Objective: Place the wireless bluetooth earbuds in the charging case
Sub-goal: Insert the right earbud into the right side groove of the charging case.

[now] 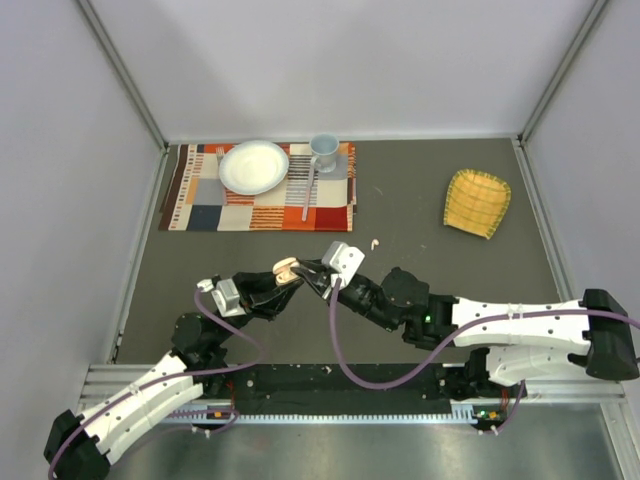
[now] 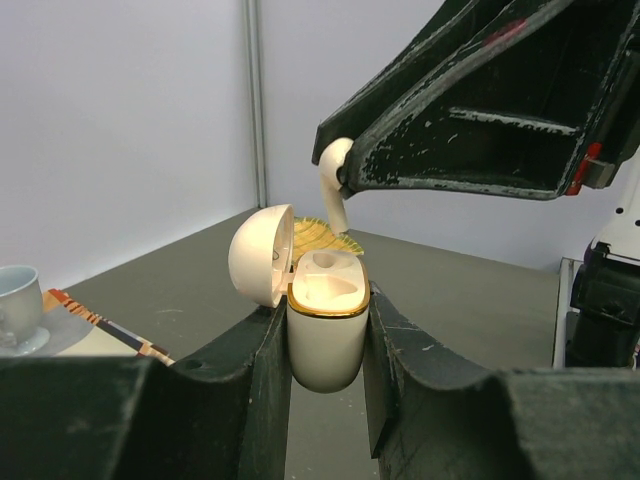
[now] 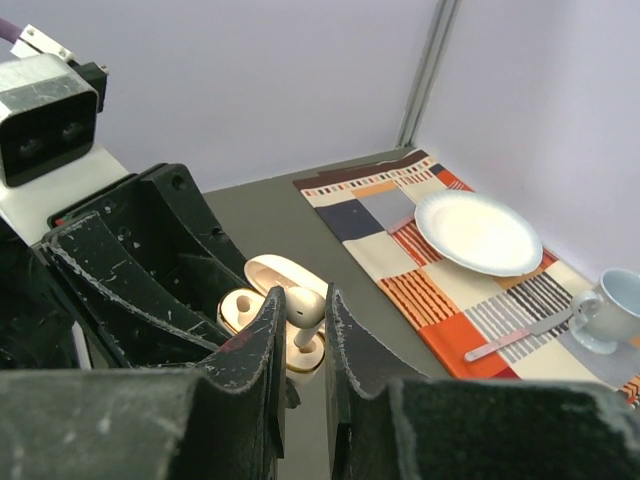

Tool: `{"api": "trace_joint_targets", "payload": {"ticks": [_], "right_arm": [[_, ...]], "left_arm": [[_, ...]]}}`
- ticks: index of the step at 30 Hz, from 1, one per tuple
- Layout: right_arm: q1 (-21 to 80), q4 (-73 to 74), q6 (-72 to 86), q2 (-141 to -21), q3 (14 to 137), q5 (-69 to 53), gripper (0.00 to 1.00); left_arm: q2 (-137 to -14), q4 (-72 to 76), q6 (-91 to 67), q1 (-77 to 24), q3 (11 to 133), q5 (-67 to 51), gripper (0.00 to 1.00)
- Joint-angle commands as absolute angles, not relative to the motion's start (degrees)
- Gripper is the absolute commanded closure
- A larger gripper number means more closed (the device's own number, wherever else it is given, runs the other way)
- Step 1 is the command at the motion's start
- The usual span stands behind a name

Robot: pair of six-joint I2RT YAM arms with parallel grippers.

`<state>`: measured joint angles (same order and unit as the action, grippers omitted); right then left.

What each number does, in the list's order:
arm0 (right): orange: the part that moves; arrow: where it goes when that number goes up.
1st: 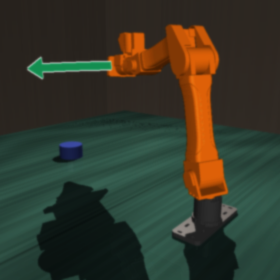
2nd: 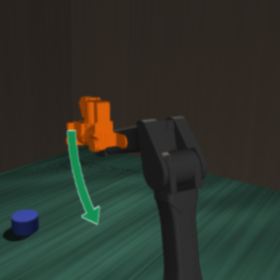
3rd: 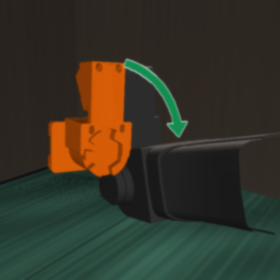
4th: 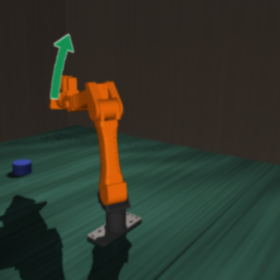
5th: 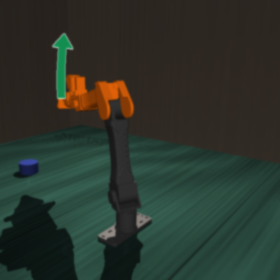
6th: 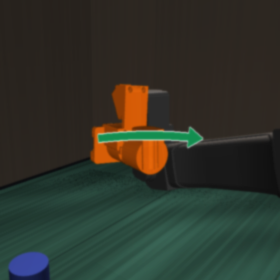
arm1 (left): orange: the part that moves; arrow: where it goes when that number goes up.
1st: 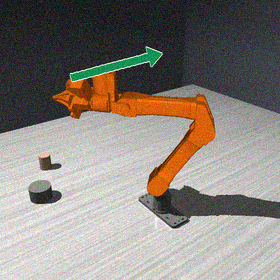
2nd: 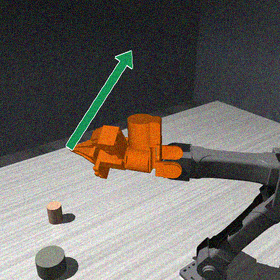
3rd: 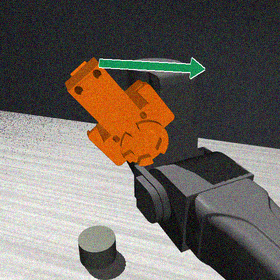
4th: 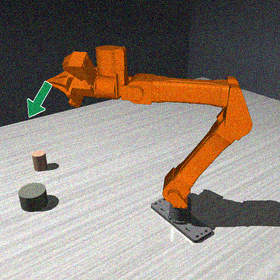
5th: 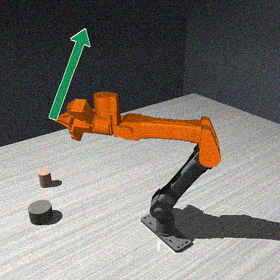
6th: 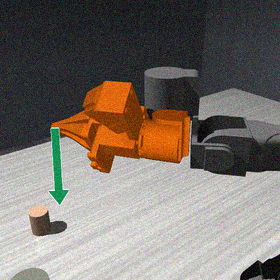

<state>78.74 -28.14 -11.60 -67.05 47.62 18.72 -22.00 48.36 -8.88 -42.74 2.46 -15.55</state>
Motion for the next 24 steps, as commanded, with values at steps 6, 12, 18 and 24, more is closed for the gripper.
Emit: {"api": "trace_joint_targets", "payload": {"ticks": [6,12,18,24], "right_arm": [[79.7,-32.2,-12.1,-69.4,46.8,21.4,1.0],[79.7,-31.5,-12.6,-69.7,46.4,22.1,1.0],[79.8,-29.5,-13.3,-69.4,46.2,21.6,1.0],[79.8,-26.0,-13.9,-69.8,47.2,20.2,1.0]], "left_arm": [[-21.5,51.0,-9.5,-42.9,-1.1,-16.0,1.0],[-21.4,50.9,-9.8,-42.8,-1.2,-16.0,1.0],[-21.4,50.9,-9.7,-42.8,-1.2,-15.6,1.0],[-21.4,50.9,-9.7,-42.8,-1.3,-15.3,1.0]]}}
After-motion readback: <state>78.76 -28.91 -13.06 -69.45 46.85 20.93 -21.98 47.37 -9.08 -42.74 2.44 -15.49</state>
